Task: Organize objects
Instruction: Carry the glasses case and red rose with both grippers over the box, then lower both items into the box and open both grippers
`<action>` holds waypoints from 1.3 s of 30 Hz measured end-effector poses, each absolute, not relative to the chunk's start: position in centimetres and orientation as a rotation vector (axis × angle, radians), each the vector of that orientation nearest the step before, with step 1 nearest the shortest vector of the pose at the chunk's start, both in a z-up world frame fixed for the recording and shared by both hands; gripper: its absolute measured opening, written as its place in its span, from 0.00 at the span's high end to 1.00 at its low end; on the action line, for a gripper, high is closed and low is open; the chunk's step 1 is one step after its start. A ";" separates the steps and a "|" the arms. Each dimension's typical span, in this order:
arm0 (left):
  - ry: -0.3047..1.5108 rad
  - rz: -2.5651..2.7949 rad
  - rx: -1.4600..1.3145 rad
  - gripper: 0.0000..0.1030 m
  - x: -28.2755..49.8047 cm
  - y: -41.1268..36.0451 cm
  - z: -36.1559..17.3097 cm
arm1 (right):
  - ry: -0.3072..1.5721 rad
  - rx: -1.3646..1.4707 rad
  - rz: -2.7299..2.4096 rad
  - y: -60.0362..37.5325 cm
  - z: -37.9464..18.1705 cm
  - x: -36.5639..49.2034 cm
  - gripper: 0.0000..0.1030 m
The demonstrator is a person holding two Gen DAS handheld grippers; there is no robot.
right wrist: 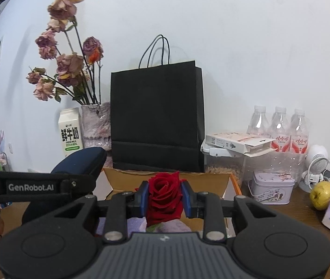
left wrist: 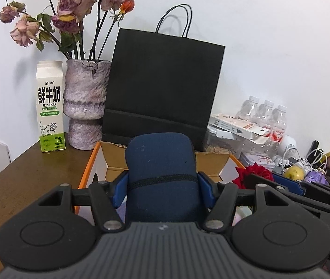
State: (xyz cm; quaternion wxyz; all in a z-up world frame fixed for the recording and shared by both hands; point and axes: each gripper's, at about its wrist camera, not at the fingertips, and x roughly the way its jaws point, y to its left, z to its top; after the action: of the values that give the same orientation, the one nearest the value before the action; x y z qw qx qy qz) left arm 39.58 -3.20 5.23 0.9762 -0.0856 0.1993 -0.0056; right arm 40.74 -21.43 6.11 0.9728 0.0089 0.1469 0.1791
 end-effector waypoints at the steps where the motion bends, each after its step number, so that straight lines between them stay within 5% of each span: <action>1: 0.409 -0.011 -0.182 0.39 40.0 -3.0 5.2 | 0.307 0.030 0.371 -21.5 6.1 41.3 0.73; 27: 0.491 -0.001 -0.209 0.33 46.4 -1.9 3.6 | 0.455 0.083 0.346 -21.4 3.2 49.4 0.70; 29: 0.454 0.014 -0.191 0.07 46.1 -2.0 3.8 | 0.460 0.063 0.340 -21.1 3.1 49.3 0.63; 30: 0.427 0.034 -0.178 0.00 45.8 -2.0 3.9 | 0.460 0.050 0.333 -21.0 3.0 49.3 0.49; 31: 0.394 0.055 -0.167 0.00 45.4 -2.1 4.0 | 0.460 0.040 0.318 -20.9 3.0 49.3 0.39; 32: 0.380 0.067 -0.155 0.00 45.3 -2.2 4.2 | 0.457 0.031 0.296 -20.9 3.0 49.3 0.15; 33: 0.376 0.071 -0.148 0.00 45.2 -2.3 4.2 | 0.453 0.020 0.276 -20.9 3.0 49.2 0.01; 39: 0.384 0.076 -0.150 0.00 45.4 -2.2 4.3 | 0.434 -0.006 0.258 -20.5 3.4 48.8 0.00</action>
State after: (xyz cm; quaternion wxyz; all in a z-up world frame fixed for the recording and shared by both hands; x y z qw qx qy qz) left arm 45.41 -2.24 4.32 0.9781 -0.0747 0.1906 0.0379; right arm 48.84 -20.50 3.38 0.9683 -0.0030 0.2149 0.1274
